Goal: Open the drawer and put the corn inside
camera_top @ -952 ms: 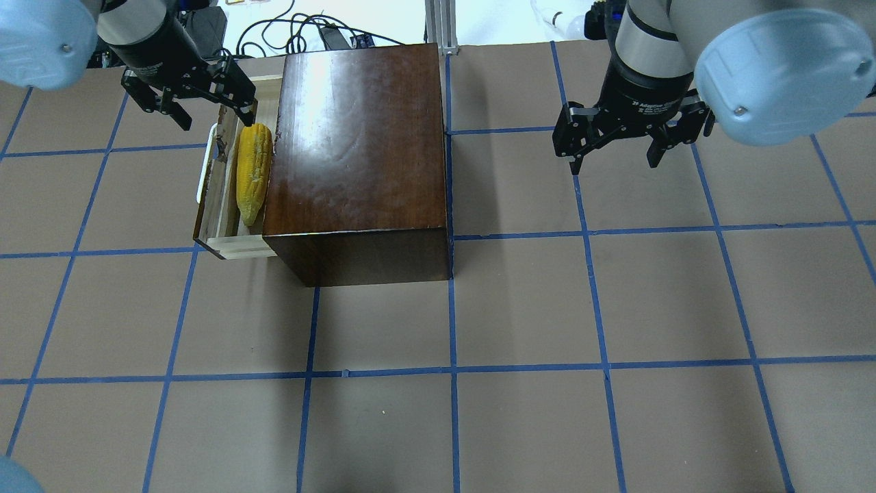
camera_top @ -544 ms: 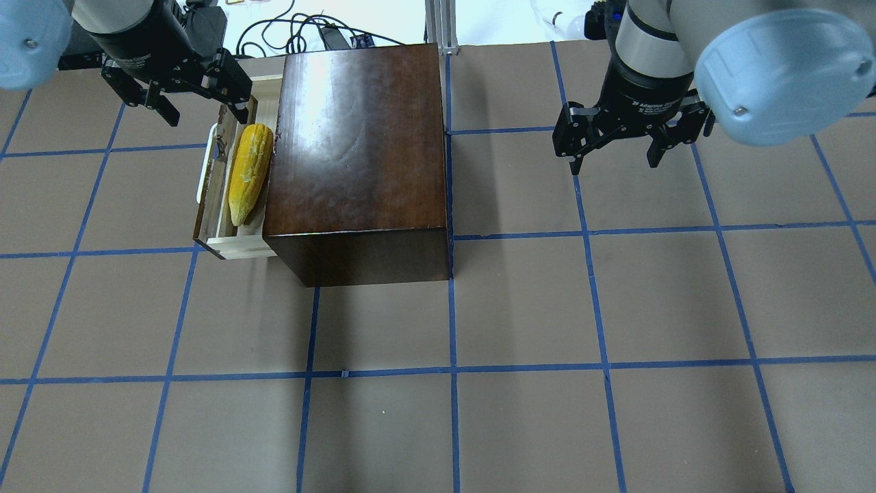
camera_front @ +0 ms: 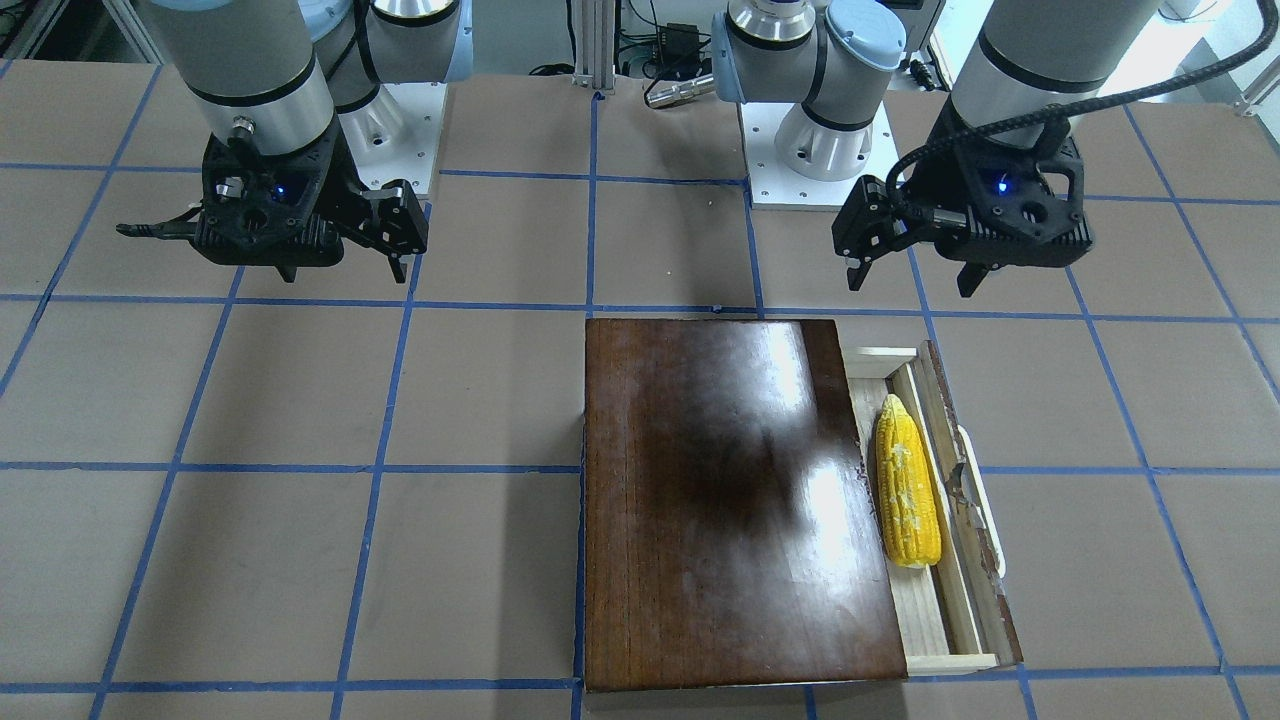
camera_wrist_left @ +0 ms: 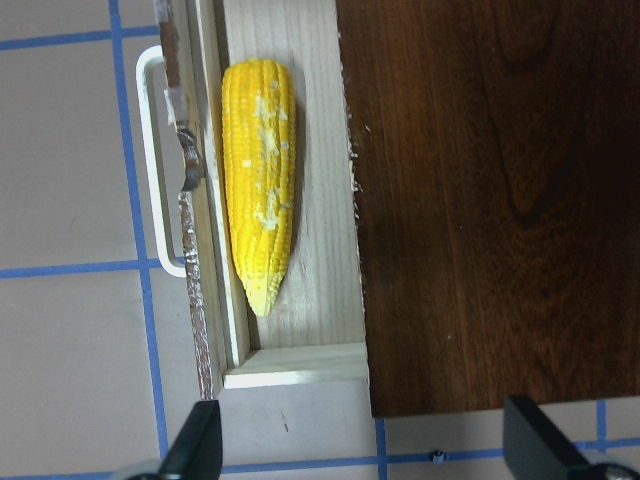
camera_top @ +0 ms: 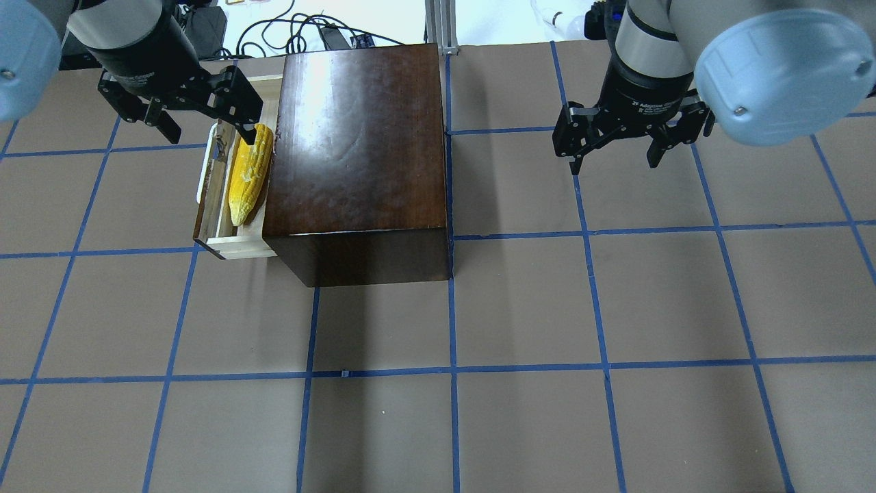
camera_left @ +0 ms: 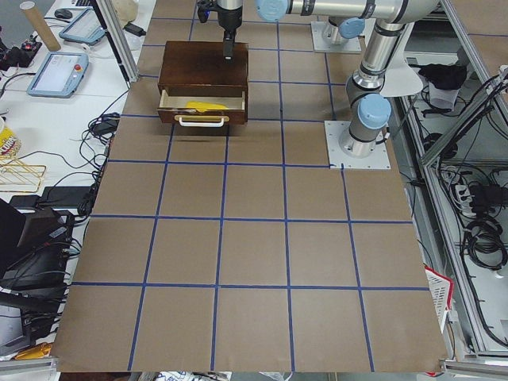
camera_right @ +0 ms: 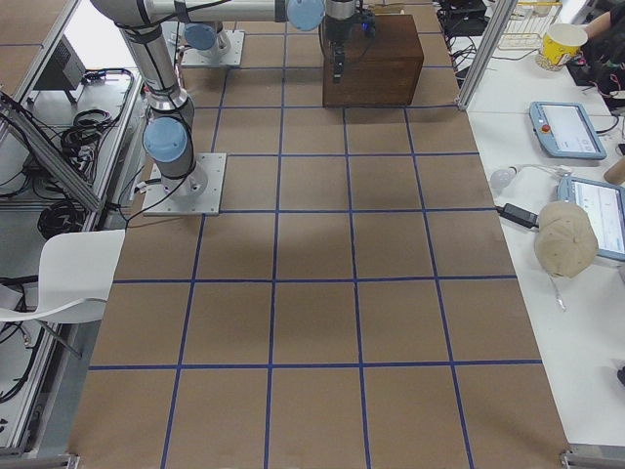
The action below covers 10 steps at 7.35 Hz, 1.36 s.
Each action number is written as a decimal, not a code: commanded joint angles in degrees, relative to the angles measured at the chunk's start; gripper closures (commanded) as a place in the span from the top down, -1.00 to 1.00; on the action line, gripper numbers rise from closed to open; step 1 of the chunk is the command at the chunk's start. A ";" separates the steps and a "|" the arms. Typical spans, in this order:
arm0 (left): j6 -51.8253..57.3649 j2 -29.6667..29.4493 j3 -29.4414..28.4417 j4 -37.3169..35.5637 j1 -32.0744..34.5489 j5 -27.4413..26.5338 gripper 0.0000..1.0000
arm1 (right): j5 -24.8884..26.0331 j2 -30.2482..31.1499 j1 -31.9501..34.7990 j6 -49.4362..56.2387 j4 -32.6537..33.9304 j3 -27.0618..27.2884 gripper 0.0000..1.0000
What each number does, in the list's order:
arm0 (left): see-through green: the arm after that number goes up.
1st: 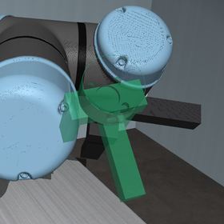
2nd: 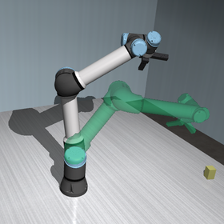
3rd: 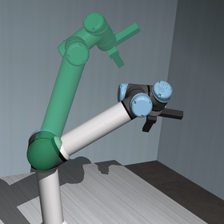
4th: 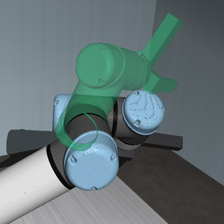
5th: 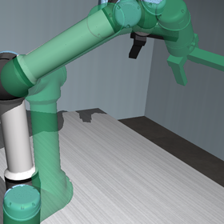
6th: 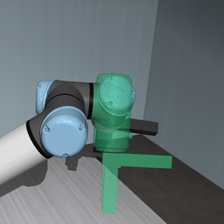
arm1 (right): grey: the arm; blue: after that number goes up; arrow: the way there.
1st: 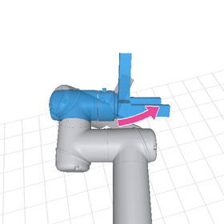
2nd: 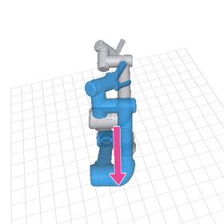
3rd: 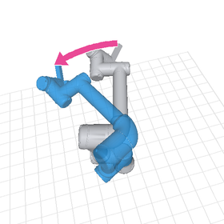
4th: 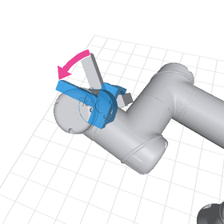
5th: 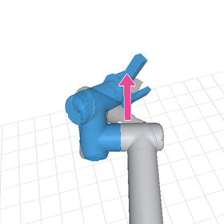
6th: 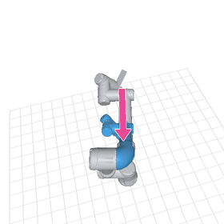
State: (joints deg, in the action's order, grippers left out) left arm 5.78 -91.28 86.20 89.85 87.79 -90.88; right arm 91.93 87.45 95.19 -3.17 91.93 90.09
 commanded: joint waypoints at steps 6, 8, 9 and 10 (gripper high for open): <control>0.03 1.02 0.28 -1.08 0.01 0.35 1.00 | 0.00 0.00 0.00 0.00 0.00 0.00 1.00; 0.11 1.63 0.89 -0.99 0.01 0.00 1.00 | 0.00 0.00 0.00 0.00 0.00 0.00 1.00; 0.03 1.37 0.81 -0.99 0.01 0.17 1.00 | 0.00 0.00 0.00 0.00 0.00 0.00 1.00; 0.11 1.63 0.55 -0.99 0.01 0.09 1.00 | 0.00 0.00 0.00 0.00 0.00 0.00 1.00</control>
State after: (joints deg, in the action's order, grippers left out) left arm 5.84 -89.79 86.92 88.85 87.80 -90.75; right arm 91.93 87.45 95.18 -3.16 91.93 90.09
